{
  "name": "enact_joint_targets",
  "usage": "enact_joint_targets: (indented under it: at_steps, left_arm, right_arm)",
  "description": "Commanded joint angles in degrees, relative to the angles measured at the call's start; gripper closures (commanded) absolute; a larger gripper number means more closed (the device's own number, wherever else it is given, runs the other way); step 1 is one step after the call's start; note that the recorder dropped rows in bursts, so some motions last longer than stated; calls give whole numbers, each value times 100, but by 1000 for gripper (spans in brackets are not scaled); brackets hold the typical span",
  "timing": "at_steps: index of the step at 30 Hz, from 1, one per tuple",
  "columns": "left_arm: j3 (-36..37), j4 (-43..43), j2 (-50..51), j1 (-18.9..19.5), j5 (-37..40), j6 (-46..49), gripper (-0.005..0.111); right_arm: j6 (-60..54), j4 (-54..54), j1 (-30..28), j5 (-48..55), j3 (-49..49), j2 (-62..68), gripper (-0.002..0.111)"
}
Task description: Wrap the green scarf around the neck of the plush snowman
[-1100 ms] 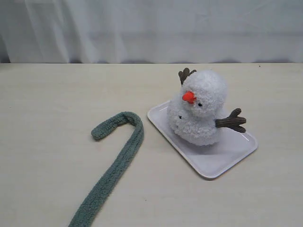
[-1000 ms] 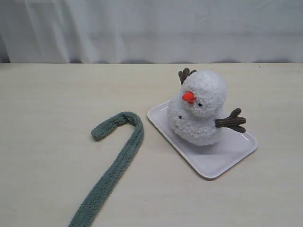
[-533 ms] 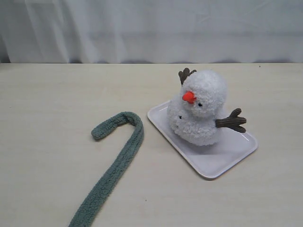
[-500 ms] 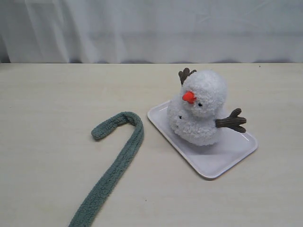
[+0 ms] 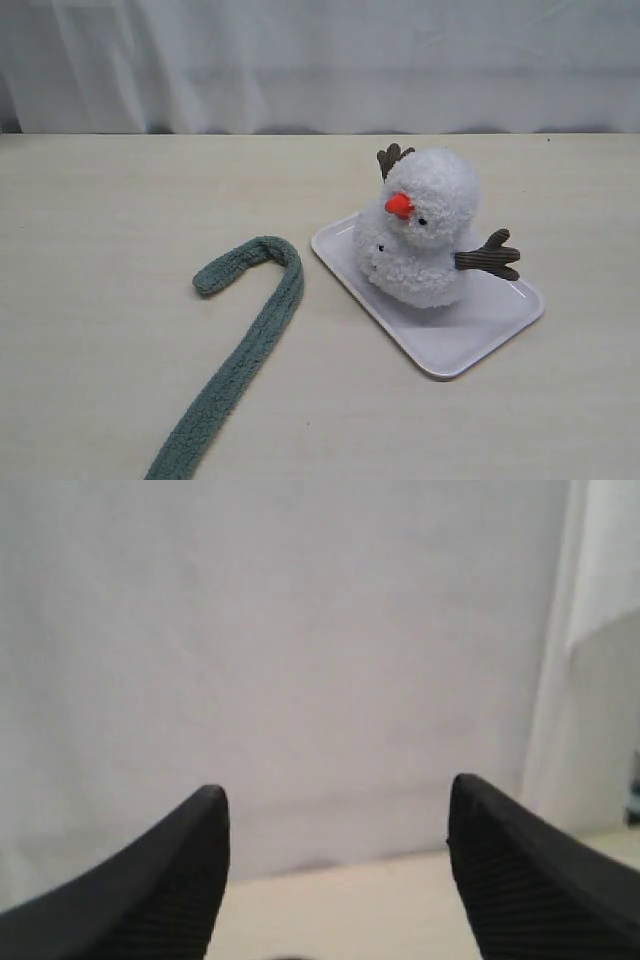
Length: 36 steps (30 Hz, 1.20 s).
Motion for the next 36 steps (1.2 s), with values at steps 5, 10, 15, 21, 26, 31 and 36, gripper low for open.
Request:
enact_joint_targets:
  at_steps: [5, 10, 15, 21, 26, 31, 36]
  left_arm:
    - [21, -12, -10, 31, -62, -11, 107]
    - [21, -12, -10, 31, -62, -11, 107]
    - [21, -23, -10, 31, -62, -11, 107]
    - [21, -23, -10, 31, -62, -11, 107]
    - [21, -23, -10, 31, -62, -11, 107]
    - [21, -23, -10, 31, -62, -11, 107]
    - [21, -23, -10, 31, -62, -11, 107]
  right_arm:
    - [-5185, 5468, -17, 2708, -1354, 2336, 47]
    - [-7931, 8341, 353, 3929, -1023, 3234, 63]
    - [-7396, 7867, 1961, 2547, -827, 3669, 63]
    - [-5846, 6358, 3725, 1281, -1058, 4636, 60]
    - [-5263, 5925, 4367, 745, -1589, 5687, 52]
    - [-4879, 5941, 4476, 920, -2230, 6751, 53]
    - [-4556, 5941, 4491, 955, -2771, 7785, 53]
